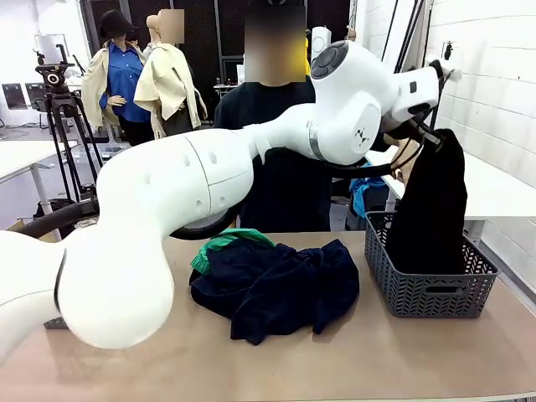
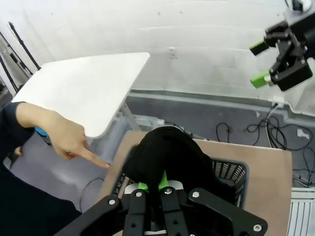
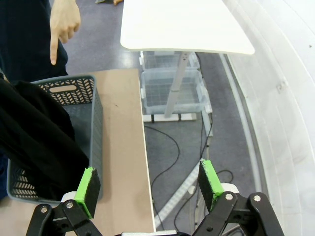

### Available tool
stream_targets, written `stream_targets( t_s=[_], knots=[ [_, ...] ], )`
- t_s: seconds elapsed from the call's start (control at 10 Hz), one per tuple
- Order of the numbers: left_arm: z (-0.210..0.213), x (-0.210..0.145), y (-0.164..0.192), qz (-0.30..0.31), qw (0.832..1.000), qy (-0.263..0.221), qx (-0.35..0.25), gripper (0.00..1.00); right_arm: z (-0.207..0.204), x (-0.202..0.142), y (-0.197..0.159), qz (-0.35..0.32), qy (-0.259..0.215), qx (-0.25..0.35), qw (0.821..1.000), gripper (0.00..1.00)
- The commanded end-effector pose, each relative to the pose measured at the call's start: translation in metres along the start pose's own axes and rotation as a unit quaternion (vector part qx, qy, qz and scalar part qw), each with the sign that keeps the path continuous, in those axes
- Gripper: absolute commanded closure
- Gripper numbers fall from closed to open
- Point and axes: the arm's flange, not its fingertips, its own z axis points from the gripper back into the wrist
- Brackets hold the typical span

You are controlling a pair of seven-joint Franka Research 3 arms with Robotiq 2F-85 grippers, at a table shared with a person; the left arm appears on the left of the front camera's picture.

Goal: Sort the tops and bottoms.
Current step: Sort the clothes according to human instructions.

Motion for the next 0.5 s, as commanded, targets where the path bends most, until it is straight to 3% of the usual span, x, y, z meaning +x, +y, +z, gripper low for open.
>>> stream_targets(
  t_s=[0.0,0.4],
  knots=[
    [-0.042,0.012,-0.001,-0.004,0.999,0.043,-0.011,1.0,-0.002,-0.001,-0.002,-0.003,0.0,0.003,1.0,0.0],
    [-0.055,-0.033,-0.013,-0.023,0.995,0.098,-0.018,1.0,-0.002,-0.001,-0.002,-0.003,0.0,0.003,1.0,0.0]
  ],
)
